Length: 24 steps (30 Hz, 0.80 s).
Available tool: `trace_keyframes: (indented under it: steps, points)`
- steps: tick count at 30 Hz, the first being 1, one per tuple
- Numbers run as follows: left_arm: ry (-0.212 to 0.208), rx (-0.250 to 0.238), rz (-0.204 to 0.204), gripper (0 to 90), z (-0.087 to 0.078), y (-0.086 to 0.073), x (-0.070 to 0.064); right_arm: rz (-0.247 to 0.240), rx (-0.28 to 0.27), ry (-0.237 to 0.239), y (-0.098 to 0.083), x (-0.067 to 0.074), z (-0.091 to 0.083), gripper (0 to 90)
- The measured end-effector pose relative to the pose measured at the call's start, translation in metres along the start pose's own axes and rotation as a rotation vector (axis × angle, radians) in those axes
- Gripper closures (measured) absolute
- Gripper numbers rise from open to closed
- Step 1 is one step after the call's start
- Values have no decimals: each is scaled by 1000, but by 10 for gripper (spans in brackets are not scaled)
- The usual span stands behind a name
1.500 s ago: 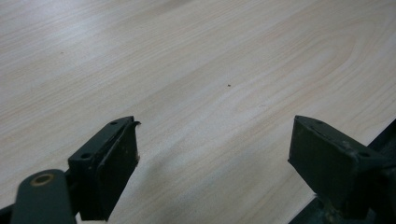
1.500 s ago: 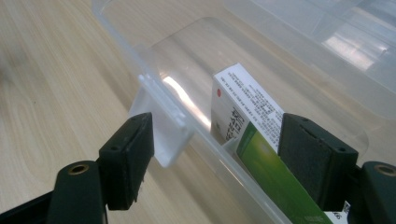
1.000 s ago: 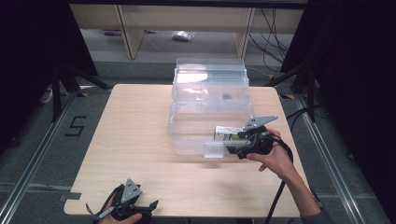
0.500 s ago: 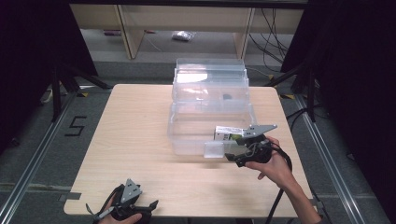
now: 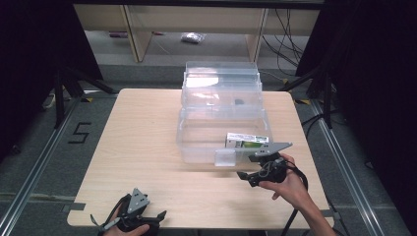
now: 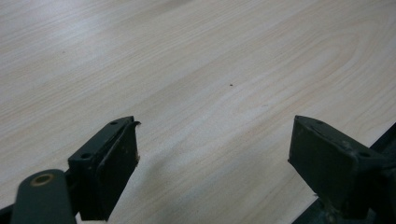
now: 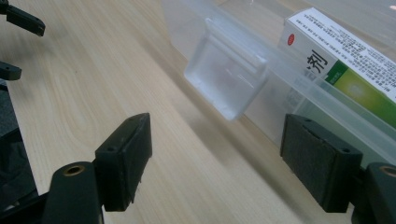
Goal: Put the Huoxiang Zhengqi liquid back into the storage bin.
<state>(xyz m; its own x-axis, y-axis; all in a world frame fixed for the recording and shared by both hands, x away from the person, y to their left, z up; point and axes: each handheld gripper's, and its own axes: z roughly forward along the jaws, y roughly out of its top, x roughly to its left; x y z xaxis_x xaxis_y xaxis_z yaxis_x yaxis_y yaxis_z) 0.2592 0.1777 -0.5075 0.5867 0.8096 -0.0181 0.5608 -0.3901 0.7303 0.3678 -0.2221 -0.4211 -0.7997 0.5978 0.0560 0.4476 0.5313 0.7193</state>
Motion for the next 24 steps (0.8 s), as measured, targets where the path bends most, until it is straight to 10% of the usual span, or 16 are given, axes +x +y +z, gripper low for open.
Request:
trace_keyframes:
  steps: [24]
  points:
    - [-12, 44, 46, 150, -3, 1, 2, 37, -3, -6, -34, 20, 10, 251]
